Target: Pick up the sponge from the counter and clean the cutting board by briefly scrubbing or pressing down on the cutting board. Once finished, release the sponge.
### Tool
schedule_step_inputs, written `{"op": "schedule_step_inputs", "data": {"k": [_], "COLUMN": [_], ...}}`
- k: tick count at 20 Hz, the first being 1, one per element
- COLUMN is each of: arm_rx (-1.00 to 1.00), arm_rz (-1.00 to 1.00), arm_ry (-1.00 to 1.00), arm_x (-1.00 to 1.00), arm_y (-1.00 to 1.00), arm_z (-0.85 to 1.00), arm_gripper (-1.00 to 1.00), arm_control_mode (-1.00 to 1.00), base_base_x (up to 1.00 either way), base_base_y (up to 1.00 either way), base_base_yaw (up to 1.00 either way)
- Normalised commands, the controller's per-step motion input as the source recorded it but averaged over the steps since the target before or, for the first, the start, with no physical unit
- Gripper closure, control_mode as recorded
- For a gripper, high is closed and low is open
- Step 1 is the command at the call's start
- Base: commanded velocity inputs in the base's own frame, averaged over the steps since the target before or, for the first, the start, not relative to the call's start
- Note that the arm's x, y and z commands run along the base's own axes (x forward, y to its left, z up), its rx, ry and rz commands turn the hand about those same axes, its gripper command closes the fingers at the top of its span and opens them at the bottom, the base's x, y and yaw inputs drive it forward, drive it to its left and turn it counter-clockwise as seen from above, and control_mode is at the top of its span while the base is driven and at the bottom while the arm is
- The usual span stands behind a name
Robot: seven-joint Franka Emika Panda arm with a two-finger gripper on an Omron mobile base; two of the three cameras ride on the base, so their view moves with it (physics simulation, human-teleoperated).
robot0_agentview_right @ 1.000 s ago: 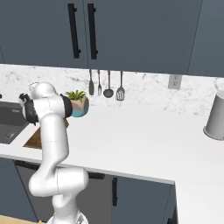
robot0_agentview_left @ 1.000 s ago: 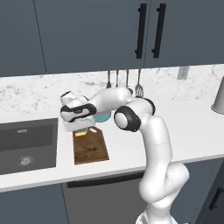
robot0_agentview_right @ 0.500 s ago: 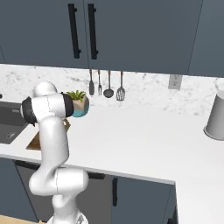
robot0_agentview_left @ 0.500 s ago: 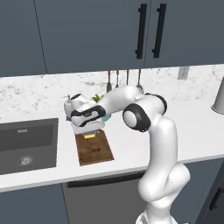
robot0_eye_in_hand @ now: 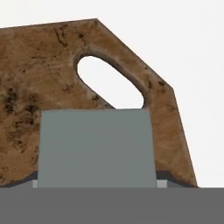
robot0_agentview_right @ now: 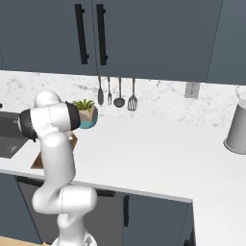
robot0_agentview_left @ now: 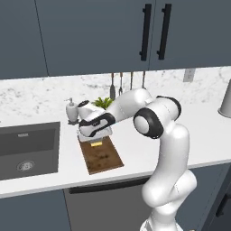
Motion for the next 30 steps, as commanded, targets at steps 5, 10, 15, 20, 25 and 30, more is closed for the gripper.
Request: {"op": "schedule_step_inputs", "data": {"k": [5, 10, 15, 20, 25, 30], "arm_rx": [0.1, 0.04, 0.0, 0.01, 0.01, 0.02], "arm_rz": [0.12, 0.01, 0.0, 0.01, 0.0, 0.0], "arm_ry": [-0.01, -0.11, -0.16, -0.12, -0.04, 0.0], "arm_x": [-0.22, -0.31, -0.38, -0.38, -0.21, 0.06], "arm_y": [0.14, 0.47, 0.5, 0.23, -0.58, -0.86], "arm_z": [-0.14, -0.09, -0.01, -0.13, -0.03, 0.0], "arm_gripper": [1.0, 1.0, 1.0, 1.0, 1.0, 1.0], "arm_control_mode": [-1.0, -1.0, -1.0, -1.0, -1.0, -1.0], "base_base_x": [0.0, 0.0, 0.0, 0.0, 0.0, 0.0], "base_base_y": [0.0, 0.0, 0.0, 0.0, 0.0, 0.0], "base_base_yaw": [0.0, 0.0, 0.0, 0.0, 0.0, 0.0]}}
